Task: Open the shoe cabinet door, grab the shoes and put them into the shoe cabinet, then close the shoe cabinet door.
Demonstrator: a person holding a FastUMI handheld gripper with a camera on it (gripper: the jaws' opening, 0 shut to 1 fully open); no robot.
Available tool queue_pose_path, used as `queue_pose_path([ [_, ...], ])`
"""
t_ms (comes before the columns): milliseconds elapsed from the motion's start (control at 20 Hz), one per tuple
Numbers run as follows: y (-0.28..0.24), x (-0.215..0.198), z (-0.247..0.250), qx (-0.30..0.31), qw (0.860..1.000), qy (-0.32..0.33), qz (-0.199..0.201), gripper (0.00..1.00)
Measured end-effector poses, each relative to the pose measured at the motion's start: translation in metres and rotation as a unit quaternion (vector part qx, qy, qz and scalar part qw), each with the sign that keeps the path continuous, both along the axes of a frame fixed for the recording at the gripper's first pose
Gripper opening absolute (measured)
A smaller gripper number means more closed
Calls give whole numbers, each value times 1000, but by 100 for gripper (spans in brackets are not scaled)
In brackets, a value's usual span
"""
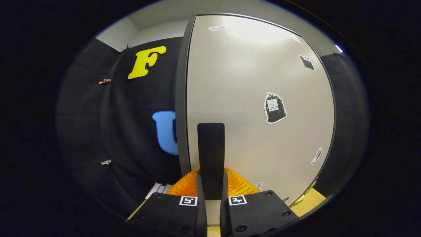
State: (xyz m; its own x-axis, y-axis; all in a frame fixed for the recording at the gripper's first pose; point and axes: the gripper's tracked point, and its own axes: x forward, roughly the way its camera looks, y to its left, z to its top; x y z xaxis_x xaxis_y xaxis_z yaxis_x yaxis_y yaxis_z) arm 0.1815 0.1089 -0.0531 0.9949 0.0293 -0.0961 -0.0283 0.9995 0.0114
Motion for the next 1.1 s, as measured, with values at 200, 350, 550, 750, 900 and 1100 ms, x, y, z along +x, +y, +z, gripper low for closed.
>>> queue_pose_path([
  [200, 0, -14, 2, 6, 1000, 4, 25, 19],
  [350, -3, -42, 6, 13, 999, 9, 48, 19],
  [550, -12, -74, 12, 19, 996, 15, 83, 19],
  [750, -27, -108, 18, 21, 993, 20, 117, 19],
  [900, -48, -136, 20, 23, 989, 22, 143, 19],
  [1100, -76, -167, 22, 23, 985, 25, 168, 19],
])
